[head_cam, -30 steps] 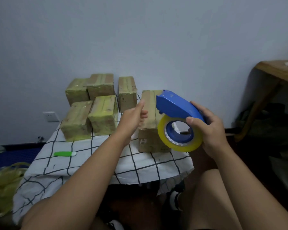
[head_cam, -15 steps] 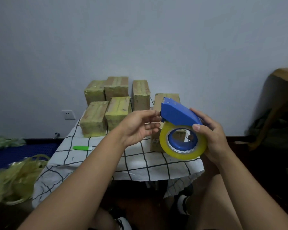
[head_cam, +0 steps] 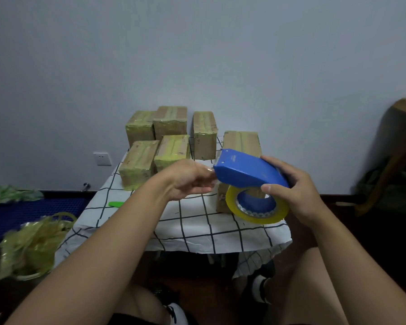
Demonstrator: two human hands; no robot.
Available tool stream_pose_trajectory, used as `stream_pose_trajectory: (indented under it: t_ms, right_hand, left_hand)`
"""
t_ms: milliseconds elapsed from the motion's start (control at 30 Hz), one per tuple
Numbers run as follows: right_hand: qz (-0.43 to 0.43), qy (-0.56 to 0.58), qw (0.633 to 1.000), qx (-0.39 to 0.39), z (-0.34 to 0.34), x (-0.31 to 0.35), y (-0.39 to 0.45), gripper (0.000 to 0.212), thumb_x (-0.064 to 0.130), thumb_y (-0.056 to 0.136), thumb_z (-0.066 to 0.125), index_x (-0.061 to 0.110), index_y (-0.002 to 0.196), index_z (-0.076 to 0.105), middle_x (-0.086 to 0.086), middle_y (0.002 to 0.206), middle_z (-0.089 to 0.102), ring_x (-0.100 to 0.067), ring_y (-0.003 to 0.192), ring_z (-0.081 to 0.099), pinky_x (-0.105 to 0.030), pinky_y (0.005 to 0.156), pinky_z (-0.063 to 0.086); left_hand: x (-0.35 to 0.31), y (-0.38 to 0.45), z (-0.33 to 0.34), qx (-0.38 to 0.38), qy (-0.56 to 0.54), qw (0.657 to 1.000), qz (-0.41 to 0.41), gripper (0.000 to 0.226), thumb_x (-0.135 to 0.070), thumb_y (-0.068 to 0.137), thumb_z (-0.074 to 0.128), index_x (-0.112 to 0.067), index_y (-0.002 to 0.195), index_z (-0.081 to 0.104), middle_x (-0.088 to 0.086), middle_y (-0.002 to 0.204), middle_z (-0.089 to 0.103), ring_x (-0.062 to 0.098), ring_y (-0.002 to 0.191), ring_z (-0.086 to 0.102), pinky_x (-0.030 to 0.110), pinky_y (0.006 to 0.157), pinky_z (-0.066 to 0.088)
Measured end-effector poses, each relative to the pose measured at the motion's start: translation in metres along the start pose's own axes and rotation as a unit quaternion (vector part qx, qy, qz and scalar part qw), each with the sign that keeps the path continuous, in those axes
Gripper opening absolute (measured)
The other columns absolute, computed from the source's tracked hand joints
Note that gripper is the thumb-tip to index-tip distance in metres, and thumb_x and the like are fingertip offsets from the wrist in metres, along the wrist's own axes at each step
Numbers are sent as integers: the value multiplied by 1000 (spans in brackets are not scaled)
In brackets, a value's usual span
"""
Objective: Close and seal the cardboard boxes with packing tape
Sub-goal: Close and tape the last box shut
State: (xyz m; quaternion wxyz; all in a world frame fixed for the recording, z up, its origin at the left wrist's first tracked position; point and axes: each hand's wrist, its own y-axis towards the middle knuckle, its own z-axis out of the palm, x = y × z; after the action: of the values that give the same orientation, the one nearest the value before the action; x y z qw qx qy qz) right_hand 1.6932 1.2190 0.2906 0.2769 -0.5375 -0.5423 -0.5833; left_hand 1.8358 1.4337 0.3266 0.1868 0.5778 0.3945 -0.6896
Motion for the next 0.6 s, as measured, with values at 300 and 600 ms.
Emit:
stream_pose_trajectory:
  t_ms: [300,600]
  right_hand:
    - [16,-131,988,74,-43,5,15,62,40,65,82,42,124,61,19,125,62,-1,108,61,-16,81,52]
    - [54,-209,974,76,-100,-7,28,54,13,79,82,39,121,62,22,118,63,10,99,62,-5,77,46]
  left_hand:
    - [2,28,14,-94,124,987,47,10,2,93,58,3,87,66,10,66,66,14,57,62,23,57,55]
    - [20,68,16,-138,127,982,37,11,-4,92,65,1,82,66,11,70,65,14,57,59,23,57,55]
